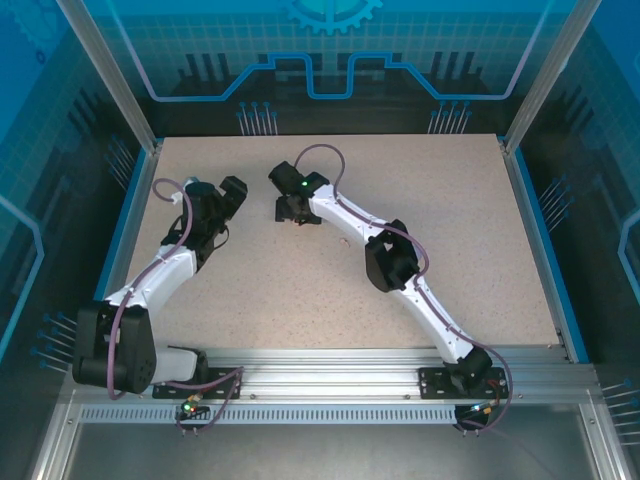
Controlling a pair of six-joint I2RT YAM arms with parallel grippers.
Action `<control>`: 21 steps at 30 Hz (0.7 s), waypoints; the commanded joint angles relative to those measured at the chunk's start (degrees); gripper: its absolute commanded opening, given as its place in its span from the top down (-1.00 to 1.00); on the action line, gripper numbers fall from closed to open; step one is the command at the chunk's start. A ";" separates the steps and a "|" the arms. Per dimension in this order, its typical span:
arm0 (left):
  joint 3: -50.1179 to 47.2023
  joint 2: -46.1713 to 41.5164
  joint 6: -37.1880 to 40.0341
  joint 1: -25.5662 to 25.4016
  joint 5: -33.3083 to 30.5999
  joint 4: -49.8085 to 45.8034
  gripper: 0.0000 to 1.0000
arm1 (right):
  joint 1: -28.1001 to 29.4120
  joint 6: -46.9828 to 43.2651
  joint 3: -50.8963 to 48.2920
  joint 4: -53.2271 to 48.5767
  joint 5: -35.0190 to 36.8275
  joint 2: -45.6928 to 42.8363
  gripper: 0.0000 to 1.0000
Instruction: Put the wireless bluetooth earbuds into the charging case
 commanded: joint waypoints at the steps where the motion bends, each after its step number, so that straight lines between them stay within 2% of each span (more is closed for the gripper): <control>1: -1.58 -1.47 -1.47 0.67 1.23 2.19 -0.98 | 0.78 1.24 1.94 -0.64 3.15 2.54 -0.49; 8: -2.16 -1.50 -2.17 0.75 1.63 3.14 -0.97 | 1.18 1.77 3.46 -2.35 4.65 4.21 -0.40; 15: -2.47 -1.74 -1.48 0.84 2.10 2.56 -0.97 | 1.86 -0.58 3.12 -3.38 4.71 2.74 0.07; 21: -1.57 -3.09 0.12 0.95 3.57 -0.88 -0.97 | 2.61 -2.54 -0.35 -1.88 1.82 -2.64 0.22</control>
